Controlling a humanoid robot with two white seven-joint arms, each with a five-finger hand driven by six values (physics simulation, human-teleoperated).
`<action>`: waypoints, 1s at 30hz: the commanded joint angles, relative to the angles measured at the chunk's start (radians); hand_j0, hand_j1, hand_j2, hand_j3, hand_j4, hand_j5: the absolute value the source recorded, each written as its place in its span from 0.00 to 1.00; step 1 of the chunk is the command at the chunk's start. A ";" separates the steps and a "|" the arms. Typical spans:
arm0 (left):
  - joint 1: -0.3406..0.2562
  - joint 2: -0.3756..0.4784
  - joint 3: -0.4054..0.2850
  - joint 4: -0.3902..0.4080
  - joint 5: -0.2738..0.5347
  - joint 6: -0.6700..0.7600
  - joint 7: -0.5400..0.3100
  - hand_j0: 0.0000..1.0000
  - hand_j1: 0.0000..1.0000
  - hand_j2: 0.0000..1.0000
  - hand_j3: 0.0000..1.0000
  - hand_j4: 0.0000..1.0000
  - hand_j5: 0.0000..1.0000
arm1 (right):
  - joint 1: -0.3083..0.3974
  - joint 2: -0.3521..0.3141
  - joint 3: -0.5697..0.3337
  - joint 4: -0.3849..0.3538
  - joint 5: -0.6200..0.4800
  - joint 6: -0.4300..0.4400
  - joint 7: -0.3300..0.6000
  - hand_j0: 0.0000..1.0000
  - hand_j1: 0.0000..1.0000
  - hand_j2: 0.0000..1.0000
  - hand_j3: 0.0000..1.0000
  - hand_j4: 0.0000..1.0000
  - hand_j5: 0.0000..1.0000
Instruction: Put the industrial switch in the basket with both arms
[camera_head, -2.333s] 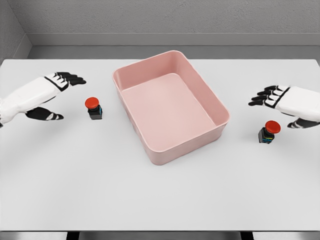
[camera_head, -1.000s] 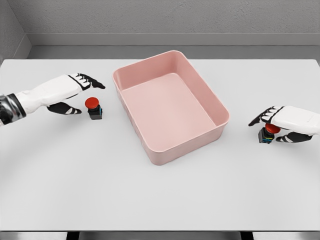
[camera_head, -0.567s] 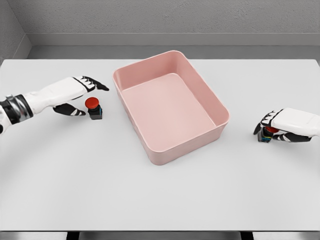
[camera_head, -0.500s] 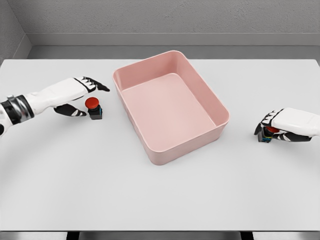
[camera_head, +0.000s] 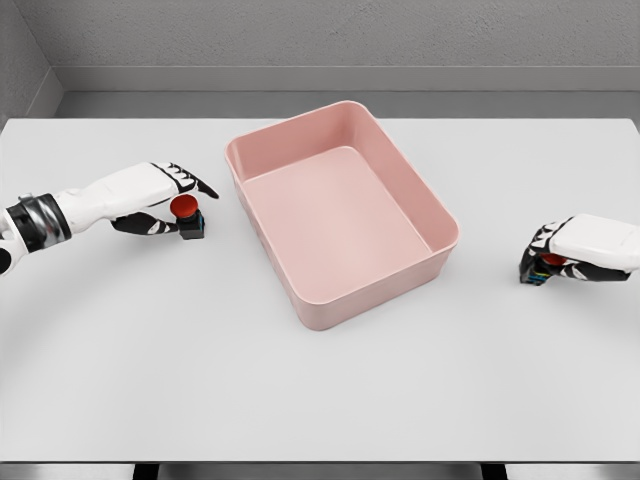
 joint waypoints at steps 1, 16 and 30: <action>0.002 0.001 -0.001 0.003 0.007 0.001 0.000 0.77 0.77 0.77 0.77 0.77 0.77 | 0.000 -0.004 -0.007 0.000 -0.004 0.001 0.001 0.49 0.49 0.49 0.49 0.49 0.49; 0.000 -0.021 -0.011 0.036 0.005 0.001 -0.014 0.69 0.69 0.69 0.69 0.69 0.69 | -0.017 -0.031 -0.092 -0.032 -0.004 0.001 0.074 0.43 0.43 0.43 0.43 0.43 0.43; -0.002 -0.022 -0.006 0.036 0.011 0.001 -0.035 0.47 0.47 0.47 0.47 0.47 0.47 | -0.117 -0.024 -0.111 -0.089 -0.006 0.001 0.113 0.43 0.43 0.43 0.43 0.43 0.43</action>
